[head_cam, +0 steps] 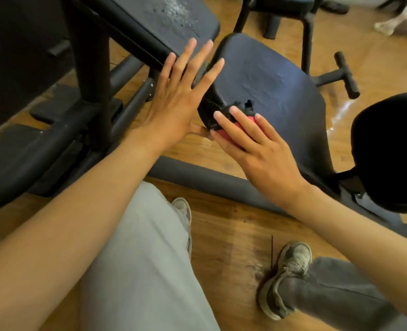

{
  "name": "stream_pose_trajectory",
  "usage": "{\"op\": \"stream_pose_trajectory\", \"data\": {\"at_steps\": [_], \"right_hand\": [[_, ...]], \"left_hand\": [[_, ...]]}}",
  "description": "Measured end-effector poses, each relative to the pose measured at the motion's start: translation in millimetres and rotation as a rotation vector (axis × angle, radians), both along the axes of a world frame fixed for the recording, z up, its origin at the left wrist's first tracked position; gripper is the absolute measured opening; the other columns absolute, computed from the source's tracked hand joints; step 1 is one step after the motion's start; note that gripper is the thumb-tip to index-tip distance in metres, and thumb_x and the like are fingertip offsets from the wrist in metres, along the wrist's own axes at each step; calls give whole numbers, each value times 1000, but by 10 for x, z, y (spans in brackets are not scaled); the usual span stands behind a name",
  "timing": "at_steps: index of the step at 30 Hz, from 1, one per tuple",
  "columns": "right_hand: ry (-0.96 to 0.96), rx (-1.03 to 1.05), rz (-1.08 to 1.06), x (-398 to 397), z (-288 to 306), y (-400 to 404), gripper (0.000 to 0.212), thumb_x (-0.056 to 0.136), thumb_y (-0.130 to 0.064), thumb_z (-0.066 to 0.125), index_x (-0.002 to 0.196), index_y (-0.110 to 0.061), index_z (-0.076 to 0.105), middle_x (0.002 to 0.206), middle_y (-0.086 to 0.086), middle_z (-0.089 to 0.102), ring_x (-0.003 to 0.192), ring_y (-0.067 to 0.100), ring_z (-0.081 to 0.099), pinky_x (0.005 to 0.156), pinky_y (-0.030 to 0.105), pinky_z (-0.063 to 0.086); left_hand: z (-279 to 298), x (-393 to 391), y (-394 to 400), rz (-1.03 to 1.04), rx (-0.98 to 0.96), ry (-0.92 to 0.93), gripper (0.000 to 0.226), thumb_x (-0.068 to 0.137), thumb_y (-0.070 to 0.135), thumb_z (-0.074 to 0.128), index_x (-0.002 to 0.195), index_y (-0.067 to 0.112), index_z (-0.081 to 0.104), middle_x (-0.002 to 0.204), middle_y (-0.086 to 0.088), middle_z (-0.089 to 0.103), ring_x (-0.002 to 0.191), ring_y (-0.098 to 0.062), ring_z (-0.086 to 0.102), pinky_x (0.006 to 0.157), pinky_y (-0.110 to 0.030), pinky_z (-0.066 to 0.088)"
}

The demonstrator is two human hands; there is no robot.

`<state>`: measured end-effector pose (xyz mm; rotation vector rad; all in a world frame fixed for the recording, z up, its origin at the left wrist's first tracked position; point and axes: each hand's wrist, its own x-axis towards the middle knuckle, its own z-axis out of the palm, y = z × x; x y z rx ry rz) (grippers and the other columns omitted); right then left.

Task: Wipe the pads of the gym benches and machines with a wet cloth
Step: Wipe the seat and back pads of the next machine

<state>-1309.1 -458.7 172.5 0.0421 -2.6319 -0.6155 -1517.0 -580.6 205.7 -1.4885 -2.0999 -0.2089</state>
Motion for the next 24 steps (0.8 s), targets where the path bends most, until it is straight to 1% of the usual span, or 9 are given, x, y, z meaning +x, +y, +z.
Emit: {"op": "stream_pose_trajectory", "data": {"at_steps": [2, 5, 7, 10, 13, 15, 19, 22, 24], "right_hand": [[10, -19, -34, -303, 101, -124, 65, 102, -6, 43, 162, -20, 22, 171, 3, 10, 158, 28, 7, 126, 49, 19], [27, -72, -63, -591, 207, -226, 66, 99, -7, 51, 160, -19, 29, 171, 6, 13, 158, 29, 8, 125, 50, 19], [25, -70, -55, -579, 215, -200, 66, 101, -7, 51, 161, -18, 27, 171, 8, 12, 158, 29, 7, 125, 49, 20], [42, -109, -45, -302, 150, -84, 72, 99, -5, 59, 161, -18, 26, 170, 11, 15, 157, 30, 11, 124, 49, 26], [60, -199, -24, -84, 103, 8, 71, 96, -5, 68, 158, -15, 35, 166, 13, 26, 155, 31, 20, 121, 49, 33], [40, -322, -8, -172, 193, 3, 63, 100, -12, 63, 157, -16, 37, 165, 11, 29, 155, 29, 22, 122, 46, 32], [-11, -632, 79, -608, 516, -22, 52, 110, -28, 38, 161, -21, 28, 168, 1, 23, 157, 19, 13, 125, 35, 21], [16, -728, 170, -955, 641, 7, 52, 110, -21, 41, 160, -17, 29, 169, 1, 21, 158, 17, 10, 126, 29, 19], [33, -803, 221, -1160, 723, 50, 53, 109, -14, 44, 160, -16, 30, 169, 1, 21, 158, 17, 7, 127, 29, 18]], "left_hand": [[23, 5, -22, 45, 41, -7, 109, 77, 73, 48, 165, 20, 11, 172, -16, 4, 158, -40, 0, 124, -57, -3], [49, -74, -106, 87, 91, -45, 103, 80, 73, 38, 165, 22, 10, 172, -13, 5, 158, -38, 1, 124, -58, -1], [72, -125, -143, 113, 151, -63, 102, 86, 67, 52, 165, 20, 9, 172, -10, 5, 159, -34, 0, 125, -56, -1], [89, -157, -165, 140, 145, -67, 120, 79, 47, 83, 165, 19, 5, 173, -7, 3, 159, -31, -3, 126, -52, -1], [70, -174, -135, 123, 165, -94, 120, 79, 35, 85, 165, 20, 2, 173, -5, 0, 159, -28, -7, 126, -49, -4], [68, -166, -91, 132, 200, -101, 117, 81, 33, 84, 165, 19, 2, 173, -4, 1, 159, -27, -7, 126, -47, -6], [104, -157, -22, 138, 305, -212, 112, 85, 26, 81, 165, 14, 4, 173, -6, 1, 159, -26, -9, 127, -44, -6], [128, -186, -19, 157, 406, -263, 109, 83, 21, 81, 164, 8, 9, 172, -11, 4, 159, -29, -6, 129, -47, 8], [133, -196, -14, 189, 461, -295, 109, 82, 18, 81, 164, 8, 10, 172, -12, 4, 159, -30, -6, 129, -45, 8]]}}
